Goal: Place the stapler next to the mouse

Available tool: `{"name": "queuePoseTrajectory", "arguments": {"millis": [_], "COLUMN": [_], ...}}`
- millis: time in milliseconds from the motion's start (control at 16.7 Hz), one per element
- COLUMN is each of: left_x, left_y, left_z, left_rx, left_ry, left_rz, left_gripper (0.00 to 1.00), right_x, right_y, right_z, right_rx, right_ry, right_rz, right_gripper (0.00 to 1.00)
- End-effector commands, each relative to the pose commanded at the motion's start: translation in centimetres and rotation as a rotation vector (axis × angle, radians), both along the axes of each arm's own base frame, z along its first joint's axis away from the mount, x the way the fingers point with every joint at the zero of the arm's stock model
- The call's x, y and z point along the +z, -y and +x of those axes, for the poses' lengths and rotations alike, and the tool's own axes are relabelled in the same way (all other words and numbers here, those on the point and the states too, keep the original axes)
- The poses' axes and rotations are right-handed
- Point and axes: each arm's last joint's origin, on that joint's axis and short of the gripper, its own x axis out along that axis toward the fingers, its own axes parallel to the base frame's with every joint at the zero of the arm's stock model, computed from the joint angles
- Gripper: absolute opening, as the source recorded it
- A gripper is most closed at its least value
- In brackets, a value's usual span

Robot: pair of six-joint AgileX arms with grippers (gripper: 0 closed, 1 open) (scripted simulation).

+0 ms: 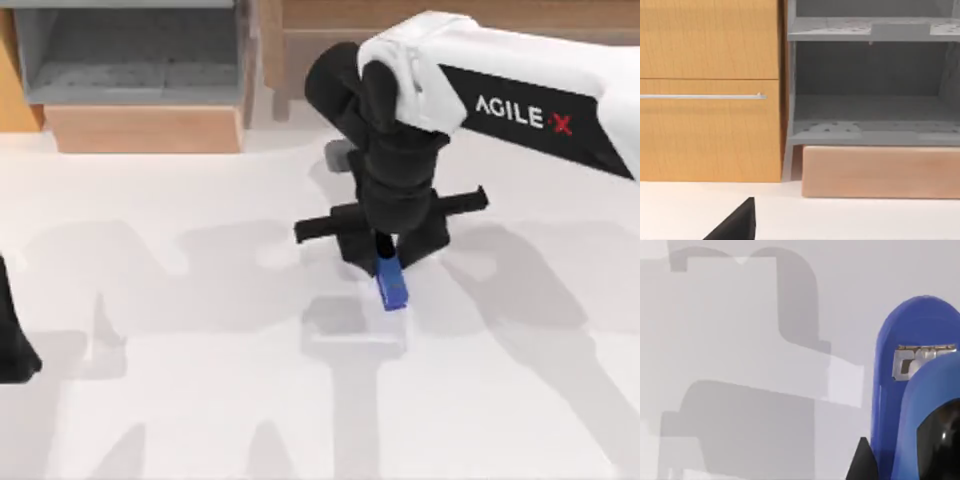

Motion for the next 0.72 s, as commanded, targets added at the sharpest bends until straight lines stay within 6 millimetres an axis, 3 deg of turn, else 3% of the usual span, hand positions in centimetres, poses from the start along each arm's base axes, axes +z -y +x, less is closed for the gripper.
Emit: {"name": "queuePoseTrajectory", "arguments": {"millis": [120, 240, 480, 600, 720], "left_x": [0.0, 0.0, 0.0, 0.0, 0.0], "left_y": [0.0, 0.0, 0.0, 0.0, 0.0], "left_z": [0.0, 0.0, 0.0, 0.0, 0.0], "left_rx": [0.000, 0.000, 0.000, 0.000, 0.000], "left_ry": [0.000, 0.000, 0.000, 0.000, 0.000], "left_rz": [0.000, 0.000, 0.000, 0.000, 0.000], "left_gripper": [1.00, 1.00, 1.00, 1.00, 1.00], "right_x": [0.1, 0.2, 0.6, 0.9, 1.1], "right_y": [5.1, 11.7, 24.4, 28.4, 30.5], "right_z": [3.3, 6.3, 8.8, 8.9, 8.7], "right_rx": [-0.046, -0.104, -0.195, -0.210, -0.213], "right_ry": [-0.003, -0.008, -0.013, -0.012, -0.011], "right_rz": [-0.005, -0.009, -0.012, -0.013, -0.014], "right_gripper": [0.00, 0.00, 0.00, 0.00, 0.00]}}
